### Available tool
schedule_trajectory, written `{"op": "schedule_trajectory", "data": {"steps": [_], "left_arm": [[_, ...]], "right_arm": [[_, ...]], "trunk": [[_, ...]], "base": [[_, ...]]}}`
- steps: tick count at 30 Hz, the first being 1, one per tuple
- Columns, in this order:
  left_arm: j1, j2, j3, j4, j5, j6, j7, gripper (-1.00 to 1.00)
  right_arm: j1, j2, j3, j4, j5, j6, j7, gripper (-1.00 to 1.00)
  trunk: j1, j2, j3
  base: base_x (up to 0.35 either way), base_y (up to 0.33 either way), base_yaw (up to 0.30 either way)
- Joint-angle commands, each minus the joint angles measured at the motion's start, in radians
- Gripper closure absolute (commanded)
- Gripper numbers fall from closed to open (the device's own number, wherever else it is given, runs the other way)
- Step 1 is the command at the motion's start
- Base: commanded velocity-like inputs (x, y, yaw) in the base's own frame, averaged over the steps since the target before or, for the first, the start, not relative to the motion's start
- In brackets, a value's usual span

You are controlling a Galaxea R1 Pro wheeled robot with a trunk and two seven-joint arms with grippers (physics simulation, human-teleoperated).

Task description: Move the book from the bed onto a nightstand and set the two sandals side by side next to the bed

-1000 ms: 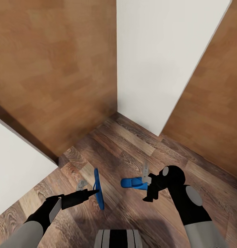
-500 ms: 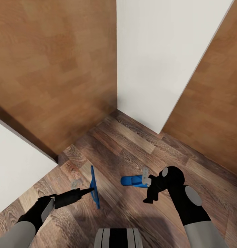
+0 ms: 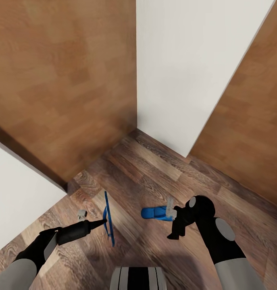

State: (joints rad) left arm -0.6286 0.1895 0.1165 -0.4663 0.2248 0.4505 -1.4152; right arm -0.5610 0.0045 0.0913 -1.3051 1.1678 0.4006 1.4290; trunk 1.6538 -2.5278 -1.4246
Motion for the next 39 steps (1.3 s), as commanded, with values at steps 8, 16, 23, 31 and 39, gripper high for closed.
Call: {"op": "schedule_trajectory", "data": {"steps": [8, 16, 23, 31, 39], "left_arm": [[0.0, -0.002, -0.001, 0.0, -0.002, 0.008, 0.001, 1.0], [0.0, -0.003, -0.002, 0.0, -0.002, 0.008, 0.004, 1.0], [0.0, -0.005, -0.003, 0.0, -0.002, 0.007, 0.005, 1.0], [0.0, -0.006, -0.003, 0.0, -0.002, 0.007, 0.006, 1.0], [0.0, -0.007, -0.003, 0.0, -0.002, 0.008, 0.007, 1.0]], "right_arm": [[0.0, 0.0, 0.001, 0.002, 0.004, 0.01, 0.005, -1.0], [0.0, 0.0, 0.001, 0.007, 0.004, 0.01, 0.005, -1.0], [0.0, 0.0, 0.001, 0.007, 0.004, 0.01, 0.005, -1.0], [0.0, 0.0, 0.001, 0.007, 0.004, 0.01, 0.005, -1.0], [0.0, 0.001, 0.0, 0.007, 0.005, 0.01, 0.005, -1.0]], "trunk": [[0.0, 0.0, -0.001], [0.0, 0.0, -0.001], [0.0, 0.0, -0.001], [0.002, -0.001, -0.012], [0.005, -0.003, -0.043]], "base": [[0.167, 0.0, 0.0], [0.196, 0.0, 0.0], [0.156, 0.0, 0.0], [0.007, 0.0, 0.0], [0.0, 0.0, 0.0]]}}
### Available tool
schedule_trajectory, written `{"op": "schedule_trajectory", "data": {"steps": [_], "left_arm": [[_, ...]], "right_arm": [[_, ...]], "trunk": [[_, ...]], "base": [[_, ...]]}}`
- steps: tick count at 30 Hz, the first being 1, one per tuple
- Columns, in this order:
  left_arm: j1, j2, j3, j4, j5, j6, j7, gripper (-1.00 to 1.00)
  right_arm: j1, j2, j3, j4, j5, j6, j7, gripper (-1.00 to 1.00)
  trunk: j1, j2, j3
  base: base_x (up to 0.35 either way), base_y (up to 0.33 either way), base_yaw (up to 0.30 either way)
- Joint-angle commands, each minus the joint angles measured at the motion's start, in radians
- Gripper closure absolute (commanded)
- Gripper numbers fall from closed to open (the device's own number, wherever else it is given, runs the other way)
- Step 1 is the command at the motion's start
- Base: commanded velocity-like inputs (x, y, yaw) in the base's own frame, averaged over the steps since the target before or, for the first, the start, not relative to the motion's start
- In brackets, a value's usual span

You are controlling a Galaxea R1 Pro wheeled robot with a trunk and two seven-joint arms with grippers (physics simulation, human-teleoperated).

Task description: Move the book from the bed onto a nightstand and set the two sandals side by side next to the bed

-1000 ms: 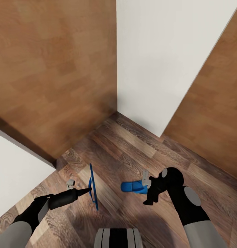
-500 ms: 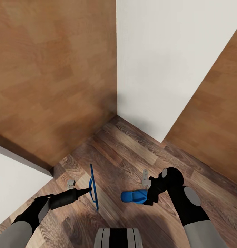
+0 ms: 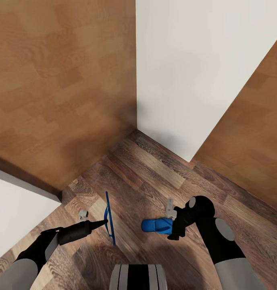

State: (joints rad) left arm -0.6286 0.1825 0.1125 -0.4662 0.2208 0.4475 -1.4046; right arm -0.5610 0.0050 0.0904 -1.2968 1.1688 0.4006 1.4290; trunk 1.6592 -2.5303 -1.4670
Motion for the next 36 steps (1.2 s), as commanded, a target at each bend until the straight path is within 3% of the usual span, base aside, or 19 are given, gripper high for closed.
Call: {"op": "schedule_trajectory", "data": {"steps": [1, 10, 16, 19, 23, 36], "left_arm": [[0.0, 0.0, 0.001, 0.0, 0.002, 0.01, -0.004, 1.0], [0.0, 0.0, 0.001, 0.0, 0.002, 0.01, -0.004, 1.0], [0.0, 0.0, 0.001, 0.0, 0.002, 0.01, -0.004, 1.0], [0.0, 0.0, 0.001, 0.0, 0.002, 0.01, -0.004, 1.0], [0.0, 0.0, 0.001, 0.0, 0.002, 0.01, -0.002, 1.0], [0.0, 0.0, 0.001, 0.0, 0.002, 0.01, -0.002, 1.0]], "right_arm": [[0.0, 0.001, 0.0, -0.001, 0.004, 0.01, 0.005, -1.0], [0.0, 0.001, 0.0, -0.001, 0.005, 0.01, 0.005, -1.0], [0.0, 0.001, 0.005, -0.009, 0.006, 0.01, 0.001, -1.0], [0.0, 0.002, 0.006, -0.015, 0.007, 0.009, -0.03, -1.0], [0.0, 0.004, 0.007, -0.019, 0.008, 0.01, -0.177, -1.0], [0.0, 0.006, 0.006, -0.012, 0.008, 0.01, -0.202, -1.0]], "trunk": [[0.0, -0.001, -0.005], [0.004, -0.003, -0.039], [0.004, -0.003, -0.039], [0.004, -0.003, -0.039], [0.004, -0.003, -0.039], [0.005, -0.003, -0.047]], "base": [[0.0, 0.0, 0.0], [0.0, 0.0, 0.0], [0.0, 0.0, 0.0], [0.0, 0.0, 0.0], [0.0, 0.0, 0.0], [0.0, 0.0, 0.0]]}}
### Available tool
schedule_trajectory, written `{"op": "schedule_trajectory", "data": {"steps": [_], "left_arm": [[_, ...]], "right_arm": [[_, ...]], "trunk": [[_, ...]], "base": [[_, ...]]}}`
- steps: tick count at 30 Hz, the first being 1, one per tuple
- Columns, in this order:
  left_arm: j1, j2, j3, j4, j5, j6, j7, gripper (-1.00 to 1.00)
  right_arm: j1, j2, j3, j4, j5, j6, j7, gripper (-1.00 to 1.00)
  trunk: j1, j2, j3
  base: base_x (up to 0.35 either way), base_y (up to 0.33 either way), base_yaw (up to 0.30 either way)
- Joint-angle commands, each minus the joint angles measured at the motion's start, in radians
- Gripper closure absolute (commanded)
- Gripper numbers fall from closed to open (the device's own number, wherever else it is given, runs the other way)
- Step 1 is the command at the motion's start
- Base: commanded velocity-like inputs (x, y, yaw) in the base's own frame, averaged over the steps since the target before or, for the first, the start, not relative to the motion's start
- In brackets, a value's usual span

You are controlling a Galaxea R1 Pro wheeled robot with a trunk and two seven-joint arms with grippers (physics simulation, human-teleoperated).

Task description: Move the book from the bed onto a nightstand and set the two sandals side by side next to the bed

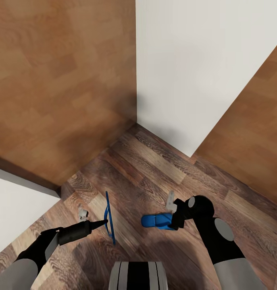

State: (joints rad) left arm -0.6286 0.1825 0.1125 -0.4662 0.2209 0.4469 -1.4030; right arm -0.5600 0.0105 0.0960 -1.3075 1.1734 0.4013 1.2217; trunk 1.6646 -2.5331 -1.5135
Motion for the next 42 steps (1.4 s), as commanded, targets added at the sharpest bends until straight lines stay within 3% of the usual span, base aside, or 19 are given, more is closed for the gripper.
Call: {"op": "schedule_trajectory", "data": {"steps": [1, 6, 13, 24, 42], "left_arm": [[0.0, 0.0, 0.001, 0.0, 0.002, 0.01, -0.004, 1.0], [0.0, 0.0, 0.001, 0.0, 0.002, 0.011, -0.004, 1.0], [0.0, 0.0, 0.001, 0.0, 0.002, 0.011, -0.004, 1.0], [0.0, 0.0, 0.001, 0.0, 0.002, 0.01, -0.004, 1.0], [0.0, 0.0, 0.001, 0.0, 0.002, 0.01, -0.002, 1.0]], "right_arm": [[-0.001, 0.0, 0.001, 0.0, 0.003, 0.01, 0.006, -1.0], [0.0, -0.002, 0.001, 0.002, 0.003, 0.01, 0.007, -1.0], [-0.001, -0.003, 0.001, 0.004, 0.002, 0.01, 0.006, -1.0], [0.0, -0.003, 0.001, 0.006, 0.002, 0.01, 0.004, -1.0], [0.0, -0.003, 0.001, 0.007, 0.002, 0.01, 0.004, -1.0]], "trunk": [[0.0, -0.001, -0.005], [0.002, -0.002, -0.024], [0.002, -0.002, -0.024], [0.007, -0.004, -0.066], [0.007, -0.004, -0.066]], "base": [[0.0, 0.0, 0.0], [0.0, 0.0, 0.0], [0.0, 0.0, 0.0], [0.0, 0.0, 0.0], [0.0, 0.0, 0.0]]}}
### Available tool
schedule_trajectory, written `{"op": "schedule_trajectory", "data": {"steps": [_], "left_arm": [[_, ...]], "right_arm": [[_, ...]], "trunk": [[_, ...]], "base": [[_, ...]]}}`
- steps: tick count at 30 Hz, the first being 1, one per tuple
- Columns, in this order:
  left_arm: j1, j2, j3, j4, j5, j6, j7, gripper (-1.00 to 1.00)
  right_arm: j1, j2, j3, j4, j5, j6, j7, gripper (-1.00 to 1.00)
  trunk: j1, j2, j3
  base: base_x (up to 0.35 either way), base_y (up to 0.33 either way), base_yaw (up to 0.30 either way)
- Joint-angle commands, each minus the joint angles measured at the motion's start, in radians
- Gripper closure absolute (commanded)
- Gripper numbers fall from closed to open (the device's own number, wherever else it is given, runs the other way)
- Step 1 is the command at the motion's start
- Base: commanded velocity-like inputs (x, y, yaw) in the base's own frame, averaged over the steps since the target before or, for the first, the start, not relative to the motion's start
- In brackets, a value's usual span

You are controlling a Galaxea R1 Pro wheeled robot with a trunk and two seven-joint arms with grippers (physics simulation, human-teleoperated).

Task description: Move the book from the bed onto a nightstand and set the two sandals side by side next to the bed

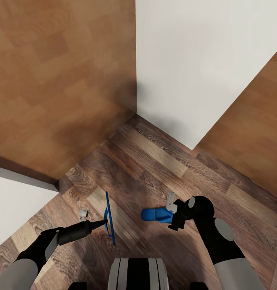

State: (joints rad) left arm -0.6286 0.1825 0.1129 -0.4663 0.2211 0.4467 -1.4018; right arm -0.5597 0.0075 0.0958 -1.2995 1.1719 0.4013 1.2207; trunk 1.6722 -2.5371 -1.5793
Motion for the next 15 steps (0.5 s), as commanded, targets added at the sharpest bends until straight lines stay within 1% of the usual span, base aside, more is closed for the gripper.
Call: {"op": "schedule_trajectory", "data": {"steps": [1, 4, 10, 15], "left_arm": [[0.0, 0.0, 0.001, 0.0, 0.001, 0.01, -0.003, 1.0], [0.0, 0.0, 0.001, 0.0, 0.001, 0.01, -0.003, 1.0], [0.0, -0.001, 0.0, 0.0, 0.001, 0.01, -0.002, 1.0], [0.0, -0.001, 0.001, 0.0, 0.001, 0.01, -0.002, 1.0]], "right_arm": [[-0.001, 0.0, 0.001, -0.001, 0.003, 0.01, 0.005, -1.0], [0.0, 0.0, 0.001, -0.001, 0.003, 0.01, 0.006, -1.0], [-0.001, 0.0, 0.001, -0.001, 0.003, 0.01, 0.006, -1.0], [-0.001, 0.001, 0.001, -0.001, 0.003, 0.01, 0.006, -1.0]], "trunk": [[0.0, 0.0, -0.001], [0.0, 0.0, -0.001], [0.003, -0.002, -0.024], [0.003, -0.002, -0.024]], "base": [[0.0, 0.0, 0.0], [0.0, 0.0, 0.0], [0.0, 0.0, 0.0], [0.0, 0.0, 0.0]]}}
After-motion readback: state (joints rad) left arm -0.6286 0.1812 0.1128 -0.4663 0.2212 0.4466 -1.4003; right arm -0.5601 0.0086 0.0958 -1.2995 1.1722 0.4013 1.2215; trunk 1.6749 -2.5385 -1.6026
